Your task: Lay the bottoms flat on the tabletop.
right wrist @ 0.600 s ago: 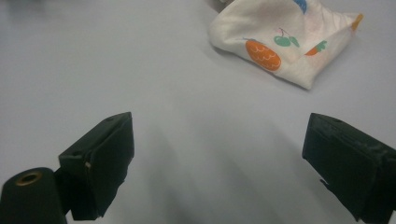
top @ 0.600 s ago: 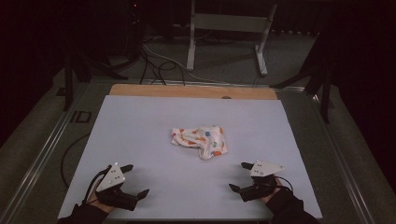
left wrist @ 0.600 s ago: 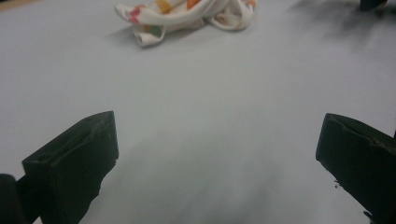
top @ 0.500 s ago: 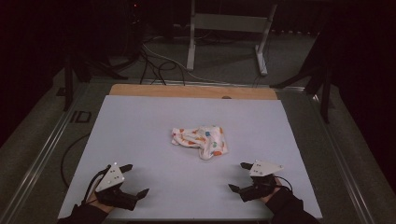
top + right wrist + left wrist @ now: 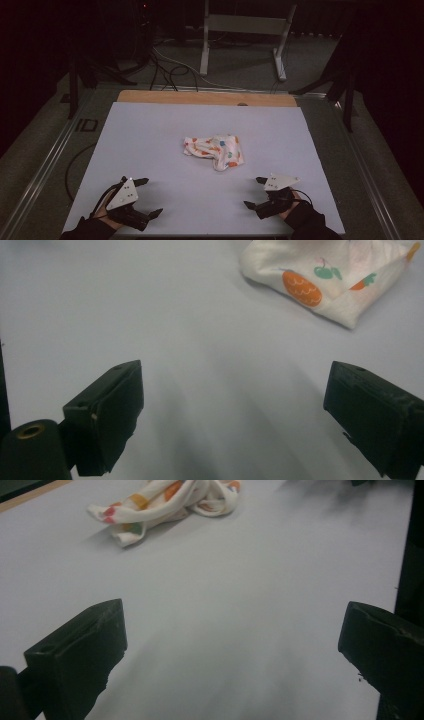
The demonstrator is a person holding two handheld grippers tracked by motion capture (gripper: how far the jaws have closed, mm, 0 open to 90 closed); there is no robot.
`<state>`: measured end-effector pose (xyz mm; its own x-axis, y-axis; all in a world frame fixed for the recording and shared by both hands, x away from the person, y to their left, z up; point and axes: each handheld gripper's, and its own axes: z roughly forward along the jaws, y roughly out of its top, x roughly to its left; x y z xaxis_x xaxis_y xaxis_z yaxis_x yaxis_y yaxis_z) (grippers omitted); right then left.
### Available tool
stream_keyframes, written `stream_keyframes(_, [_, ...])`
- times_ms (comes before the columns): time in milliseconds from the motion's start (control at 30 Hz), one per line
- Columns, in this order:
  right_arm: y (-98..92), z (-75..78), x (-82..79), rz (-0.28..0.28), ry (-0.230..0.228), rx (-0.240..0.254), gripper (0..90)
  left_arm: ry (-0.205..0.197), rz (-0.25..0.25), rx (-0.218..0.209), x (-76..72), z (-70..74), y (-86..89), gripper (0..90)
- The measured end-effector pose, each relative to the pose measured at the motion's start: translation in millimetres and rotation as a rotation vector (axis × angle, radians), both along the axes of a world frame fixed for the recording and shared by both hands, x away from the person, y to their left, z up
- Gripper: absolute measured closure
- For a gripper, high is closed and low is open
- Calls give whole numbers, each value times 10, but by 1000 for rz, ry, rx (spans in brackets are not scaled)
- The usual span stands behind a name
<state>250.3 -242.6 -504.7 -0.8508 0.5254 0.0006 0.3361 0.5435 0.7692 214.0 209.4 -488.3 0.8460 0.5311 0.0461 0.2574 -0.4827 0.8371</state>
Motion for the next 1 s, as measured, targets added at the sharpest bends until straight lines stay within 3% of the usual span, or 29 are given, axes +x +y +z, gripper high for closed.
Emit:
stream_keyframes(67, [8,2,-8,-4,10,-2,93,3,-17,5,-1,4,-26,2])
stream_keyframes(333, [92,64,-66,71,70,-13,93,22,-79,3,-8,23,-125,2])
stream_keyframes(600, [96,212,-97,75,58,12,94,35,-126,-26,38,144,-204,2])
stream_keyframes(700, [89,327,-116,58,47,51,94,35,-137,-44,58,198,-225,2])
stream_keyframes(1000, [126,582,-89,44,4,50,95,10,-179,-61,122,395,-319,2])
